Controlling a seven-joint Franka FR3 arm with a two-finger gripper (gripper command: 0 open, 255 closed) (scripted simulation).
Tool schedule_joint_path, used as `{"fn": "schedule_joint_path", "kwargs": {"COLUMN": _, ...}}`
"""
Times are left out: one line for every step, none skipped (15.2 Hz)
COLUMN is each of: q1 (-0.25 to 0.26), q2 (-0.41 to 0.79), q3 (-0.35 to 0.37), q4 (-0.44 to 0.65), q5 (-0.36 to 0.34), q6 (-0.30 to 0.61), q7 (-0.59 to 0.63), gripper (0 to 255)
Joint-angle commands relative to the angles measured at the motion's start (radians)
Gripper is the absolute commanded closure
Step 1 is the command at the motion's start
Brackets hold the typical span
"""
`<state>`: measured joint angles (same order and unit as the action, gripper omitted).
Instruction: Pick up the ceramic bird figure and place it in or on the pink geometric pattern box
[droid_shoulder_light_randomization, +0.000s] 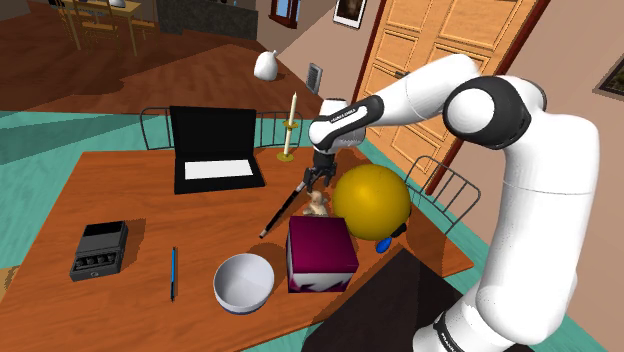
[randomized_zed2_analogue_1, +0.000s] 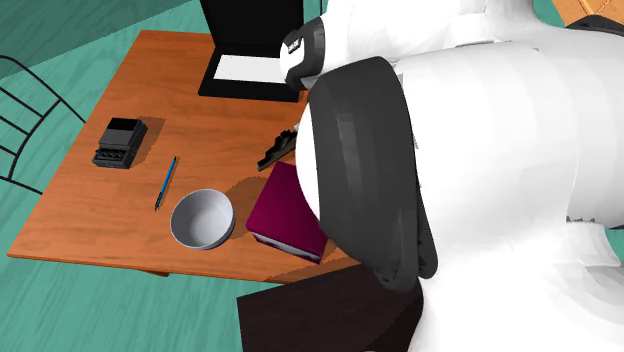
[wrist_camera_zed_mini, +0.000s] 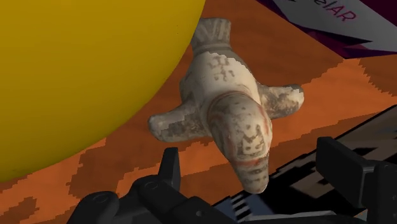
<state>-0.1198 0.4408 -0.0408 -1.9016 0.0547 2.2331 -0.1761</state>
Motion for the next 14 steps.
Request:
{"fn": "schedule_joint_path", "kwargs": {"q1": 0.003, "q2": 0.004, "q3": 0.000, "q4": -0.003, "q5": -0.003, "q6": -0.019, "q7": 0.005, "gripper": 255}}
{"fn": "schedule_joint_path", "kwargs": {"q1": 0.003, "q2": -0.004, "q3": -0.001, "q4": -0.001, "q5": -0.003, "q6": -0.029, "q7": 0.006, "gripper": 255}}
{"fn": "schedule_joint_path", "kwargs": {"q1": 0.003, "q2": -0.013, "q3": -0.001, "q4": 0.001, "q5": -0.004, "q6": -0.040, "q7": 0.006, "gripper": 255}}
{"fn": "schedule_joint_path", "kwargs": {"q1": 0.003, "q2": -0.021, "q3": -0.001, "q4": 0.003, "q5": -0.005, "q6": -0.050, "q7": 0.007, "gripper": 255}}
{"fn": "schedule_joint_path", "kwargs": {"q1": 0.004, "q2": -0.030, "q3": -0.002, "q4": 0.005, "q5": -0.005, "q6": -0.061, "q7": 0.007, "gripper": 255}}
{"fn": "schedule_joint_path", "kwargs": {"q1": 0.004, "q2": -0.038, "q3": -0.002, "q4": 0.008, "q5": -0.006, "q6": -0.071, "q7": 0.008, "gripper": 255}}
{"fn": "schedule_joint_path", "kwargs": {"q1": 0.004, "q2": -0.046, "q3": -0.002, "q4": 0.011, "q5": -0.007, "q6": -0.082, "q7": 0.009, "gripper": 255}}
{"fn": "schedule_joint_path", "kwargs": {"q1": 0.004, "q2": -0.036, "q3": -0.002, "q4": 0.008, "q5": -0.006, "q6": -0.069, "q7": 0.009, "gripper": 255}}
{"fn": "schedule_joint_path", "kwargs": {"q1": 0.004, "q2": -0.036, "q3": -0.002, "q4": 0.008, "q5": -0.006, "q6": -0.069, "q7": 0.009, "gripper": 0}}
{"fn": "schedule_joint_path", "kwargs": {"q1": 0.082, "q2": -0.132, "q3": -0.051, "q4": -0.204, "q5": -0.078, "q6": 0.199, "q7": 0.275, "gripper": 0}}
{"fn": "schedule_joint_path", "kwargs": {"q1": 0.205, "q2": -0.177, "q3": -0.147, "q4": -0.357, "q5": -0.265, "q6": 0.428, "q7": 0.658, "gripper": 0}}
{"fn": "schedule_joint_path", "kwargs": {"q1": 0.304, "q2": -0.177, "q3": -0.238, "q4": -0.401, "q5": -0.380, "q6": 0.505, "q7": 0.861, "gripper": 0}}
{"fn": "schedule_joint_path", "kwargs": {"q1": 0.322, "q2": -0.162, "q3": -0.258, "q4": -0.398, "q5": -0.365, "q6": 0.518, "q7": 0.851, "gripper": 0}}
{"fn": "schedule_joint_path", "kwargs": {"q1": 0.323, "q2": -0.147, "q3": -0.260, "q4": -0.395, "q5": -0.361, "q6": 0.529, "q7": 0.848, "gripper": 0}}
